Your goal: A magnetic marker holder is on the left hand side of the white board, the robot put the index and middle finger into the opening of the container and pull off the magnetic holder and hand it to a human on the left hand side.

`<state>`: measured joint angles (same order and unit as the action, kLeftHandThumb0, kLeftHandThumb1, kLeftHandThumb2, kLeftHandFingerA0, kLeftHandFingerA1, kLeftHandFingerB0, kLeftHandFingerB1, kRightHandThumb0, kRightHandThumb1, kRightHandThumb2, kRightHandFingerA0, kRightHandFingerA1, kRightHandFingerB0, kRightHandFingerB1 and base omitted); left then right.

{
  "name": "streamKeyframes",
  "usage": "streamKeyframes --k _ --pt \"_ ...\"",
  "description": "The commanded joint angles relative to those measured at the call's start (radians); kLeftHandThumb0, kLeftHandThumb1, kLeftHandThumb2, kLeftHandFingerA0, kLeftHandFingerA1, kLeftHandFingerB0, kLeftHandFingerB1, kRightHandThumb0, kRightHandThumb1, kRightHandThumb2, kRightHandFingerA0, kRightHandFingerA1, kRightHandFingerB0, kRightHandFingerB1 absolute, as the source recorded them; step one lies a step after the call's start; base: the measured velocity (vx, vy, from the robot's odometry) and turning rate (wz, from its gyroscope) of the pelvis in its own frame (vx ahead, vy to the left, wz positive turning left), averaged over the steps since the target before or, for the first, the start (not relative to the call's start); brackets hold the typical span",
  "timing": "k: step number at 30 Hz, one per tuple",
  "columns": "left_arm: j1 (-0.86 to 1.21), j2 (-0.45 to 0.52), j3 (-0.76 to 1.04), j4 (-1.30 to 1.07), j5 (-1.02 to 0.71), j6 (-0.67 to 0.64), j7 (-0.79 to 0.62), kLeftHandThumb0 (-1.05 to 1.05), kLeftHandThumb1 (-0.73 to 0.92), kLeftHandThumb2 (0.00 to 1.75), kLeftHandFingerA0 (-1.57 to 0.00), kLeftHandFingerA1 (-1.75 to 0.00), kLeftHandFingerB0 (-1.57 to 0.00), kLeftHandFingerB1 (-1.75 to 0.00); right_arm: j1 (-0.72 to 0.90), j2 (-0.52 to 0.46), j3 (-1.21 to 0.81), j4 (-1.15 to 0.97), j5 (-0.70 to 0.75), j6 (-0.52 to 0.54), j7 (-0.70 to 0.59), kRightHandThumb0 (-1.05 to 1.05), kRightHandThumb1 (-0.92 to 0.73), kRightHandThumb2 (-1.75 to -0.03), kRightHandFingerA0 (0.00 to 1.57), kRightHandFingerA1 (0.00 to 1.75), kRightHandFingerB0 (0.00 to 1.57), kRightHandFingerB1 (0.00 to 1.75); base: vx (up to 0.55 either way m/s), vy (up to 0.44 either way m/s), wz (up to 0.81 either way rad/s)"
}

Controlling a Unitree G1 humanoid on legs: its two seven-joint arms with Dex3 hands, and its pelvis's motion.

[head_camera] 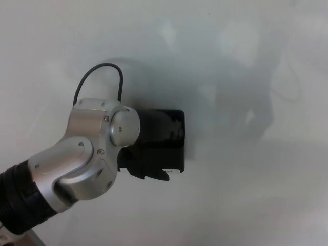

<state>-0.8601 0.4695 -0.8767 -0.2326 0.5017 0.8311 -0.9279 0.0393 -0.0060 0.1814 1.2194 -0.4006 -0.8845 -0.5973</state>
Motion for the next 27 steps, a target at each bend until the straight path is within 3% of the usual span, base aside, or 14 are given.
streamKeyframes --k 1,4,5,9,10,14,15,16,17,19,21,22,23,27 --pt "-0.028 -0.046 -0.025 0.025 0.043 0.016 -0.02 -0.55 0.72 0.61 -0.19 -0.36 0.0 -0.2 0.0 -0.012 -0.007 0.0 0.013 -0.017 0.007 -0.46 -0.64 -0.59 0.86 0.67 0.46 0.52 0.0 0.0 0.0" --pt "-0.028 -0.069 -0.031 0.047 0.047 0.015 -0.018 -0.53 0.71 0.61 -0.34 -0.42 0.0 -0.21 -0.002 -0.012 -0.007 0.0 0.013 -0.015 0.007 -0.46 -0.65 -0.59 0.85 0.67 0.46 0.52 0.0 0.0 0.0" --pt "-0.029 -0.071 -0.034 0.054 0.052 0.008 -0.021 -0.56 0.58 0.87 -0.41 -0.57 0.0 -0.21 -0.004 -0.011 -0.006 0.001 0.012 -0.015 0.008 -0.47 -0.65 -0.59 0.85 0.67 0.46 0.52 0.0 0.0 0.0" --pt "-0.031 -0.088 -0.05 0.076 0.07 -0.001 -0.029 -0.52 0.71 0.61 -0.26 -0.37 0.0 -0.23 -0.004 -0.009 -0.01 0.001 0.02 -0.016 0.017 -0.46 -0.65 -0.59 0.85 0.67 0.47 0.52 0.0 0.0 0.0" --pt "-0.031 -0.089 -0.054 0.083 0.071 -0.007 -0.031 -0.52 0.71 0.61 -0.53 -0.47 0.0 -0.24 -0.006 -0.008 -0.011 0.002 0.022 -0.016 0.019 -0.47 -0.64 -0.59 0.86 0.66 0.49 0.53 0.0 0.0 0.0" --pt "-0.03 -0.084 -0.059 0.1 0.082 -0.024 -0.039 -0.5 0.71 0.63 -0.55 -0.51 -0.03 -0.18 -0.01 -0.007 -0.013 0.0 0.022 -0.018 0.019 -0.46 -0.64 -0.59 0.86 0.67 0.5 0.53 0.0 0.0 0.0" --pt "-0.035 -0.079 -0.066 0.106 0.091 -0.028 -0.048 -0.55 0.74 0.62 -0.54 -0.49 0.0 -0.22 -0.011 -0.008 -0.012 0.0 0.02 -0.018 0.016 -0.45 -0.51 -0.92 0.85 0.79 0.45 0.63 0.0 0.0 0.0" --pt "-0.041 -0.073 -0.075 0.112 0.1 -0.033 -0.059 -0.55 0.74 0.62 -0.54 -0.49 0.0 -0.22 -0.01 -0.008 -0.011 -0.001 0.017 -0.019 0.013 -0.45 -0.51 -0.92 0.85 0.79 0.45 0.63 0.0 0.0 0.0" --pt "-0.044 -0.074 -0.074 0.122 0.097 -0.031 -0.065 -0.56 0.61 0.9 -0.49 -0.61 0.0 -0.21 -0.012 -0.009 -0.01 0.0 0.016 -0.019 0.01 -0.47 -0.52 -0.92 0.85 0.78 0.46 0.63 0.0 0.0 0.0" --pt "-0.05 -0.075 -0.071 0.14 0.094 -0.031 -0.077 -0.48 0.72 0.64 -0.55 -0.49 -0.04 -0.18 -0.014 -0.009 -0.011 0.001 0.018 -0.019 0.01 -0.47 -0.52 -0.92 0.85 0.78 0.45 0.63 0.0 0.0 0.0" --pt "-0.041 -0.075 -0.067 0.165 0.091 -0.043 -0.073 -0.53 0.58 0.82 -0.52 -0.57 -0.05 -0.26 -0.012 -0.008 -0.01 0.001 0.018 -0.018 0.014 -0.5 -0.54 -0.93 0.85 0.78 0.45 0.63 0.0 0.0 0.0" --pt "-0.037 -0.076 -0.065 0.171 0.09 -0.045 -0.07 -0.53 0.58 0.82 -0.52 -0.57 -0.05 -0.26 -0.012 -0.008 -0.009 0.001 0.017 -0.017 0.013 -0.5 -0.54 -0.93 0.85 0.78 0.45 0.63 0.0 0.0 0.0" --pt "-0.033 -0.077 -0.061 0.181 0.086 -0.056 -0.066 -0.49 0.57 0.78 -0.45 -0.52 -0.05 -0.3 -0.011 -0.008 -0.009 0.001 0.018 -0.019 0.015 -0.46 -0.64 -0.59 0.88 0.7 0.5 0.53 0.0 0.0 0.0" --pt "-0.007 -0.08 -0.032 0.199 0.073 -0.107 -0.041 -0.38 0.68 0.6 -0.58 -0.48 -0.15 -0.27 -0.013 -0.007 -0.009 0.002 0.019 -0.022 0.015 -0.45 -0.64 -0.6 0.88 0.7 0.5 0.53 0.0 0.0 0.0"
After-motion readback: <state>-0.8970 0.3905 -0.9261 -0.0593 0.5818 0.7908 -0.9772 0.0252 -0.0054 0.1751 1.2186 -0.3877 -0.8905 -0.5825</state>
